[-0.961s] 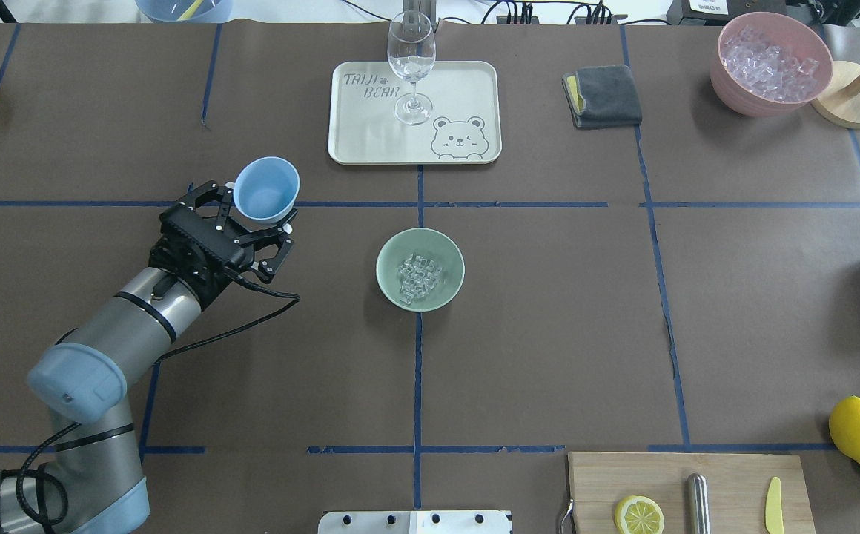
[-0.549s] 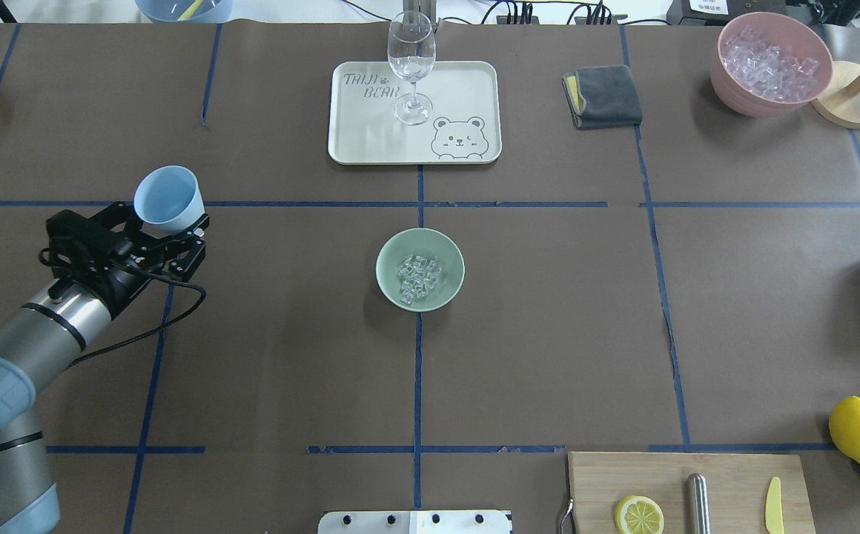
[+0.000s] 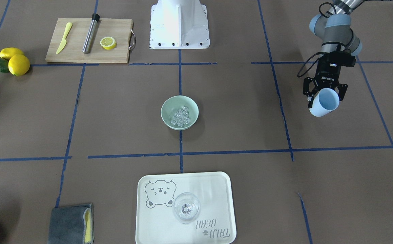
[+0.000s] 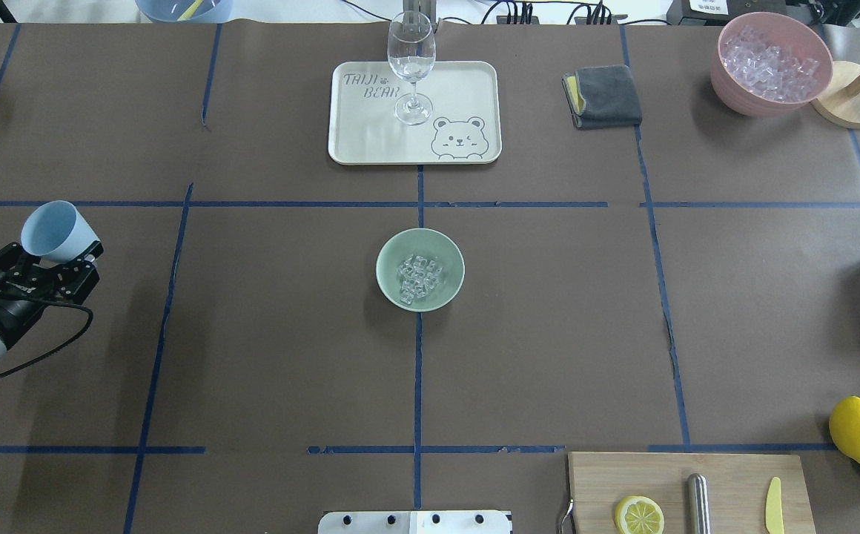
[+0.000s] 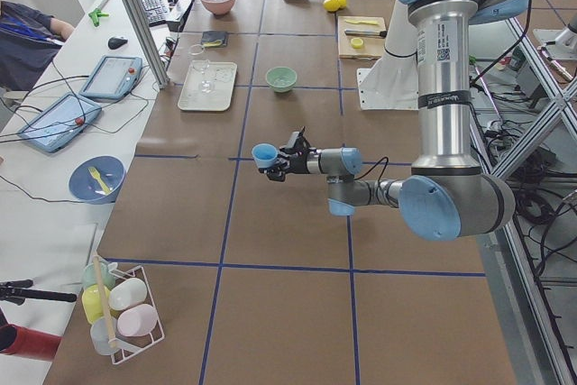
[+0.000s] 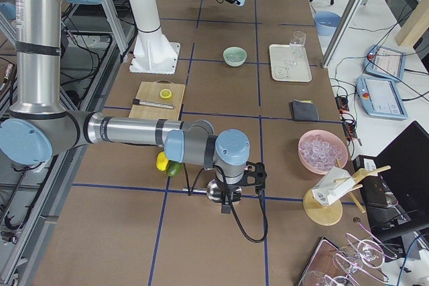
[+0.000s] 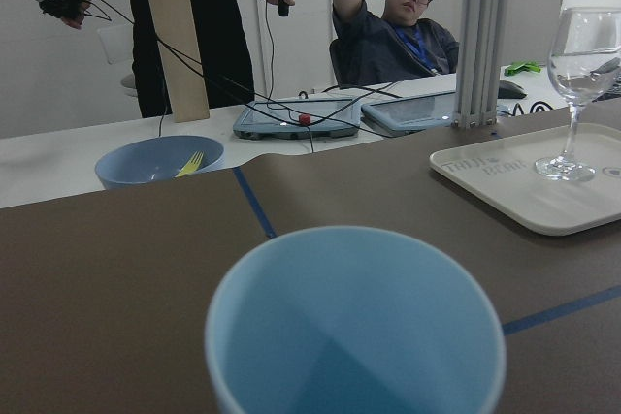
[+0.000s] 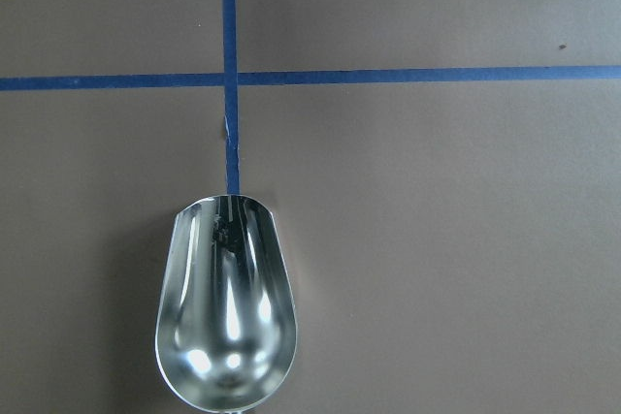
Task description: Pour ice into bowl
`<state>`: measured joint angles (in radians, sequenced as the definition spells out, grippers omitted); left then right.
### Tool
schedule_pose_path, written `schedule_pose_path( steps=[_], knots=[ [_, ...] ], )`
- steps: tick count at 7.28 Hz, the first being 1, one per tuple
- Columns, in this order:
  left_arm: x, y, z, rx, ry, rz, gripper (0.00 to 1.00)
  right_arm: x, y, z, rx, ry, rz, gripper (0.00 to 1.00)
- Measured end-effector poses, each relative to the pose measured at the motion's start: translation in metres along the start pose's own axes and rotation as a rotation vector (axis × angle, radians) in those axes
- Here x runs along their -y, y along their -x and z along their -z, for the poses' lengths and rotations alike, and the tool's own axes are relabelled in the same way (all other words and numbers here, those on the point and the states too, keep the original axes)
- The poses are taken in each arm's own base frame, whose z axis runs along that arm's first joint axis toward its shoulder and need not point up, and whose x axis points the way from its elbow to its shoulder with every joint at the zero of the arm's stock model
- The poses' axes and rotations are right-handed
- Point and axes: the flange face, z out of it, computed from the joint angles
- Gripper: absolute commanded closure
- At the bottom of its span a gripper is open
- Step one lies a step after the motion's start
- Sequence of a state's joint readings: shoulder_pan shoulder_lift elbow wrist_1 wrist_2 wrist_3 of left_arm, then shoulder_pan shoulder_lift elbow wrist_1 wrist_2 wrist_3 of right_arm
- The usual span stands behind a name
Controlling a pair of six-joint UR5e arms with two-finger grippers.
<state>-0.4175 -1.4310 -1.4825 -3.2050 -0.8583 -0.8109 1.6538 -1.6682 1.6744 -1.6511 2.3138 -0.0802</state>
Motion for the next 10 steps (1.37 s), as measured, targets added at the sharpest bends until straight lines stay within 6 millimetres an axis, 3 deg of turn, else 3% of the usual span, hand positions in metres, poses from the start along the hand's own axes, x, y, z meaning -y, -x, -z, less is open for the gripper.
schedule_pose_path(
  steps=[3, 7, 10],
  knots=[
    [-0.022, 0.037, 0.004, 0.082, -0.048, 0.039, 1.00, 0.001, 0.004, 0.000, 0.002, -0.001, 0.009, 0.00],
    [-0.041, 0.045, 0.000, 0.103, -0.025, 0.070, 0.93, 0.002, 0.005, 0.001, 0.000, -0.003, 0.013, 0.00],
    [-0.049, 0.047, 0.000, 0.107, -0.013, 0.060, 0.80, 0.002, 0.005, 0.001, 0.000, -0.004, 0.013, 0.00]
  ],
)
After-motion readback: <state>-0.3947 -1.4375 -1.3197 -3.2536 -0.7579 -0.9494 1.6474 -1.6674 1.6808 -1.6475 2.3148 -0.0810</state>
